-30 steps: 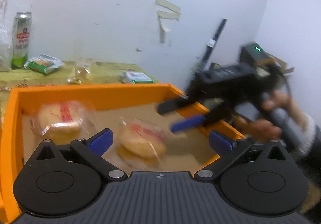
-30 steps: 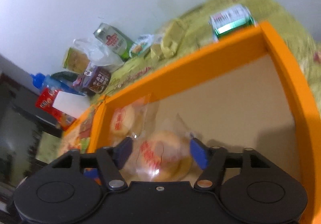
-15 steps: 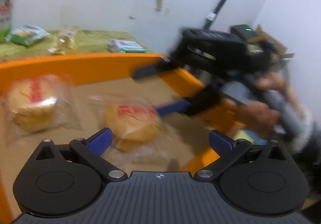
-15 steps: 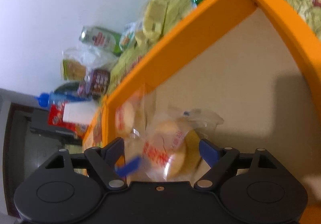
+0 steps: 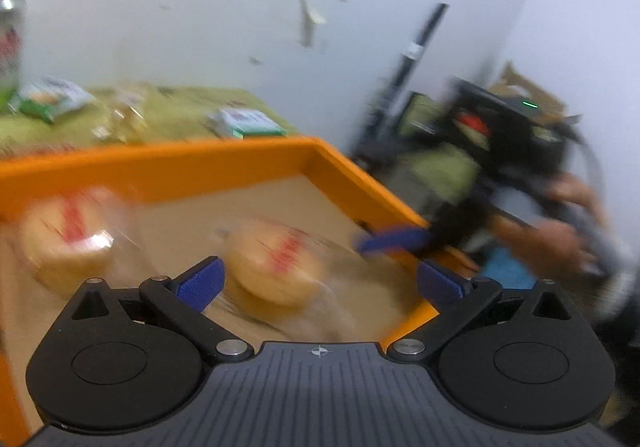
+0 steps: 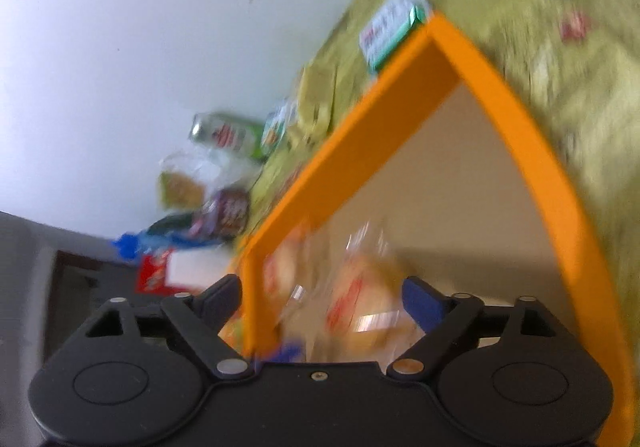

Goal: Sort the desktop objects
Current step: 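Nudge the second pastry flat in the tray with the right gripper, then hold the right gripper open over the pastries in the orange tray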

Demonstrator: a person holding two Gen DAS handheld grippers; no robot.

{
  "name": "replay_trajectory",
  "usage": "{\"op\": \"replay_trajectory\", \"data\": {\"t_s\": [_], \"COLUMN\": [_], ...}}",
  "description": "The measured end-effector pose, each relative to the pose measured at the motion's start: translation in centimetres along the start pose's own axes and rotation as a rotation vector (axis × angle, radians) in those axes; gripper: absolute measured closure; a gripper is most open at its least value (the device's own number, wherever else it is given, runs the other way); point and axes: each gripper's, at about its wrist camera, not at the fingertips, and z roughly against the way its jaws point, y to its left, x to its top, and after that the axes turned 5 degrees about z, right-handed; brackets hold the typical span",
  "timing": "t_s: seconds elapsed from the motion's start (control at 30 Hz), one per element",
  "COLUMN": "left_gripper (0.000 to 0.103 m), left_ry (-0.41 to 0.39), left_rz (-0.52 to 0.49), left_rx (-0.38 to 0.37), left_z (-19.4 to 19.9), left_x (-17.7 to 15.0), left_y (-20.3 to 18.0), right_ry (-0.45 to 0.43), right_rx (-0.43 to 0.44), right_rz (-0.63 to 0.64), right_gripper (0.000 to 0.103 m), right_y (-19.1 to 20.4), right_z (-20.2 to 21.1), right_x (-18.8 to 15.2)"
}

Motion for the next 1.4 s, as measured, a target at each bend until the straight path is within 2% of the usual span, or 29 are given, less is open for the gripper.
{"op": "replay_trajectory", "data": {"t_s": [0.2, 0.43, 0.53, 0.63, 0.87, 1.03, 1.2, 1.4], "left_gripper": [0.000, 0.000, 0.000, 0.000, 0.000, 0.000, 0.000, 0.000], "left_ry": [0.051, 0.110, 0.112, 0.096, 0.102, 0.115, 0.133, 0.146], "left_rz": [-0.019, -0.042, -0.038, -0.017, 0.063, 0.069, 0.090, 0.115], "left_rx": [0.010, 0.020, -0.001, 0.004, 0.011, 0.017, 0.032, 0.050], "left_z": [-1.7, -3.5, -3.3, -2.8, -2.8, -3.3, -3.8, -4.5], "left_x": [0.4, 0.8, 0.3, 0.2, 0.1, 0.5, 1.3, 2.6], "left_y": [0.0, 0.1, 0.0, 0.1, 0.9, 0.7, 1.2, 1.9], "right_ry": [0.110, 0.071, 0.016, -0.002, 0.022, 0.072, 0.057, 0.065], "right_rx": [0.011, -0.029, -0.029, -0.019, -0.068, -0.091, -0.100, -0.097], "right_rz": [-0.028, -0.054, -0.029, -0.035, 0.004, 0.060, 0.107, 0.125], "right_gripper": [0.009, 0.008, 0.008, 0.008, 0.009, 0.009, 0.017, 0.017], "right_y": [0.0, -1.0, -1.0, -1.3, -1.5, -0.7, -0.4, -0.4], "right_z": [-1.5, -2.6, -2.3, -2.3, -2.1, -3.3, -3.9, -4.5], "right_x": [-1.0, 0.5, 1.0, 1.3, 0.9, 1.0, 1.6, 2.3]}}
